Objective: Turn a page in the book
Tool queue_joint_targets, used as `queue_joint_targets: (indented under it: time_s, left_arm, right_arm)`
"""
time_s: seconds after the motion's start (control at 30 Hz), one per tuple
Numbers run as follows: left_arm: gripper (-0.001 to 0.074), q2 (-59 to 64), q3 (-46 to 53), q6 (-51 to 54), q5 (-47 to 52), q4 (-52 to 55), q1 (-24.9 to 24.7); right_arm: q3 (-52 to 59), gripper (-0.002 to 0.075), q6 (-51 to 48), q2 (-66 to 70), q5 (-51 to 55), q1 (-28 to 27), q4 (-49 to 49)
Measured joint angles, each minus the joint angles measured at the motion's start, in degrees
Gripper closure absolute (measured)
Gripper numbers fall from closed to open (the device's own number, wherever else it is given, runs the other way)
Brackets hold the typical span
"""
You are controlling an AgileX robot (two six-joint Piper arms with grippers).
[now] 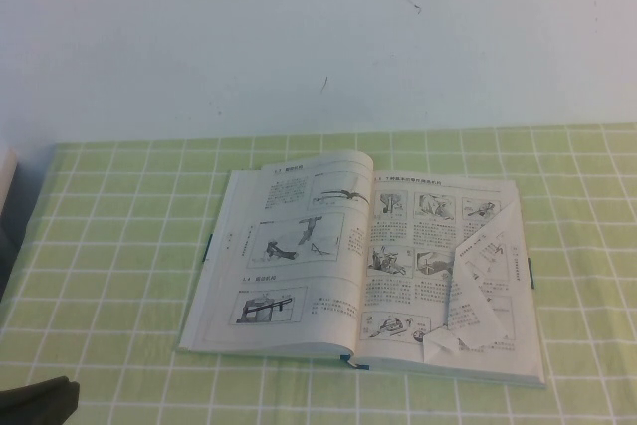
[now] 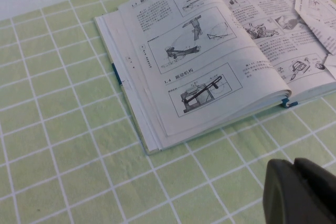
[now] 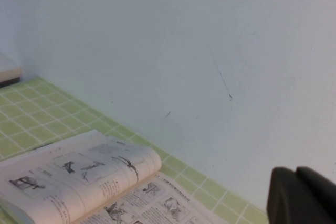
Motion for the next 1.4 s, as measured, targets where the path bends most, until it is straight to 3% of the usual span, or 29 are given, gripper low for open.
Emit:
queue_joint_targets:
  time_s: [0.3,0.5,0.9,1.03,1.17,1.4]
  left_arm:
    - [0.0737,0.0,0.0,0.0,0.0,0.0,0.0]
    - [0.0738,0.0,0.0,0.0,0.0,0.0,0.0]
    - [0.0737,0.0,0.0,-0.1,0.0,0.0,0.0]
    - [0.0737,0.0,0.0,-0.1,0.0,0.0,0.0]
    - [0.0738,0.0,0.0,-0.1,0.0,0.0,0.0]
    - [0.0737,0.0,0.0,-0.1,0.0,0.0,0.0]
  right_arm:
    - [0.0,0.0729,0.5,0.0,0.5,0.0,0.0]
    - [3.7,0.0729,1.9,-0.1,-4.6,0.0,-2.6]
    - [13.3,0.0729,2.9,-3.3,-24.6,0.0,-12.2]
    - [21.8,0.0729,21.0,-6.6,-29.2,-1.1,-26.7]
    - [29.7,0.0729,39.7,-12.9,-24.9,-4.8,-41.3]
    - [33.7,0.0729,47.1,-19.6,-14.8,-8.0,-48.8]
